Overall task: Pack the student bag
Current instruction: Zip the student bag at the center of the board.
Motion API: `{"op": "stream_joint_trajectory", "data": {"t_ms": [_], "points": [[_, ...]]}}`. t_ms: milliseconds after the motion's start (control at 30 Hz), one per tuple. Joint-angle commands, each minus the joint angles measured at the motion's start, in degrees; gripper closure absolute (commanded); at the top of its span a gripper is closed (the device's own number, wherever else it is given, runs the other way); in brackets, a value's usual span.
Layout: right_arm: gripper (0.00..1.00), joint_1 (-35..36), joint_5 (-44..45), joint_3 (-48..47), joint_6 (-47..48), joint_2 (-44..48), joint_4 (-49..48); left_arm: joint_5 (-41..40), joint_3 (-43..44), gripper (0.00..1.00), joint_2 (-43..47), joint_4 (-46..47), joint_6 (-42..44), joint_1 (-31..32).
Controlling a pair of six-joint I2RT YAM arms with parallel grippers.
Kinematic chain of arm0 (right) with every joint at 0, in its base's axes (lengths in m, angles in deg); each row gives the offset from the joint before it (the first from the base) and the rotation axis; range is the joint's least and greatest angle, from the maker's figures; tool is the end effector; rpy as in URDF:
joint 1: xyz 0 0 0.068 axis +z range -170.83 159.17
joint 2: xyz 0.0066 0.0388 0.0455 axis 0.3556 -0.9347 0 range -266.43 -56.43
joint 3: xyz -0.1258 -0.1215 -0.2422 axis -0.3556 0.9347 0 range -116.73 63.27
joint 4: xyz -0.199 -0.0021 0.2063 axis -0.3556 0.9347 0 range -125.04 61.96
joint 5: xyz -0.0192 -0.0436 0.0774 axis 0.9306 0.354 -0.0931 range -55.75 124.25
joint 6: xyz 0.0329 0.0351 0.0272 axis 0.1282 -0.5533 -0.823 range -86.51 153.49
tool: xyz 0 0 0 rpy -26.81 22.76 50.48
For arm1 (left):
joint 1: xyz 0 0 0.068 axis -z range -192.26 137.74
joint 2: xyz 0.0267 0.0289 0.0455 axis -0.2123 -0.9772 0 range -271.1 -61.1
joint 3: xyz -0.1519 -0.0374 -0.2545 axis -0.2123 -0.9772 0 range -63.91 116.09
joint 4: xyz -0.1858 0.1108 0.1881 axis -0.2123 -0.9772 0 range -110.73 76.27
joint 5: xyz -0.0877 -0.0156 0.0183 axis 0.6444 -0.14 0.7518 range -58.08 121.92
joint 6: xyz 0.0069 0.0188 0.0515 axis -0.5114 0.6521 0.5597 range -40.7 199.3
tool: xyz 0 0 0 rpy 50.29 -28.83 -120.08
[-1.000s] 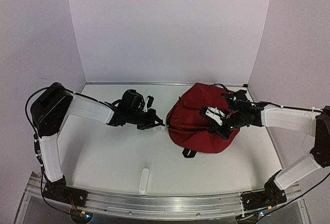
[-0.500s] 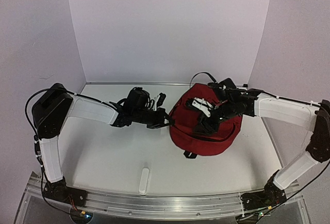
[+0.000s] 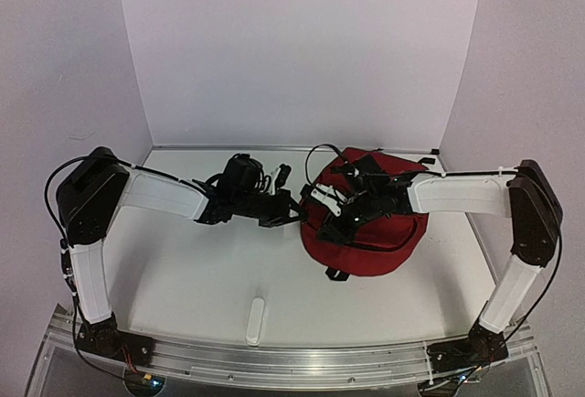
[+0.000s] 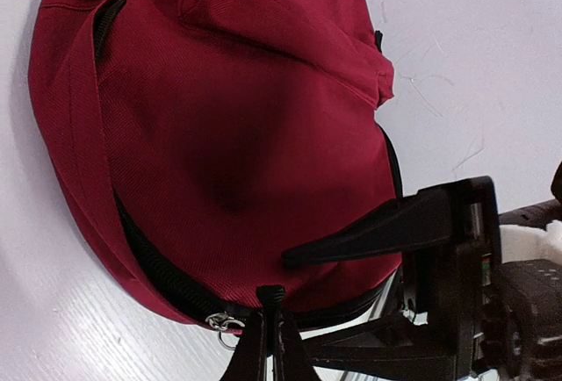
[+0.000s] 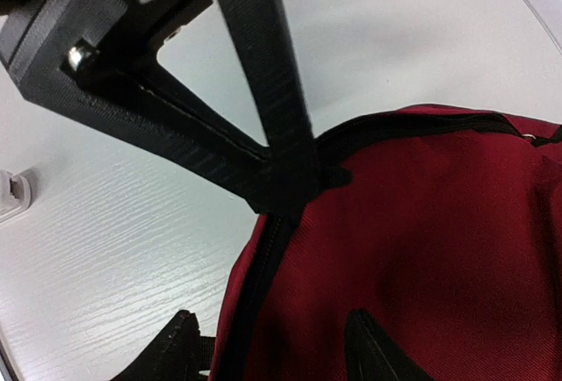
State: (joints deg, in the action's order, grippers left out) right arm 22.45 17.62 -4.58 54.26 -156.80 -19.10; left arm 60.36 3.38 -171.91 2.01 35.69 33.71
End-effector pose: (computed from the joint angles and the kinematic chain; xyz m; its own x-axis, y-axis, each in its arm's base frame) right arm 0.2887 0.2865 0.2216 -0.2277 -0.6810 -0.6960 -0.9366 0.3487 -0.0348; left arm 0.3044 -0.3405 0.1918 -0.8725 0.0299 -0.4876 0.4464 0.4543 -0.7709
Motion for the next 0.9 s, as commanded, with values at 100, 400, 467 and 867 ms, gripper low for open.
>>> {"op": "stream_joint_trajectory", "data": {"t_ms": [100,400,467,867], "points": [[0.66,0.9,-0.3,-0.2,-1.6,-1.3,-2.9,-0.2,-1.0,1.00,1.2,2.4,-1.9,-1.7],[1.00,1.2,-4.0,3.3,1.4,4.2,2.0,-1.6,3.1,1.00,-2.3,-1.8,0.2,-4.1],[1.00,1.3,-4.1,4.2,2.9,5.6,4.1,-1.7,5.0,1.00,-4.1,-3.2,0.6,-4.8],[1.00,1.2,-4.1,12.7,11.4,15.6,11.7,-0.2,13.4,1.00,-10.6,-6.9,3.0,-7.0]]}}
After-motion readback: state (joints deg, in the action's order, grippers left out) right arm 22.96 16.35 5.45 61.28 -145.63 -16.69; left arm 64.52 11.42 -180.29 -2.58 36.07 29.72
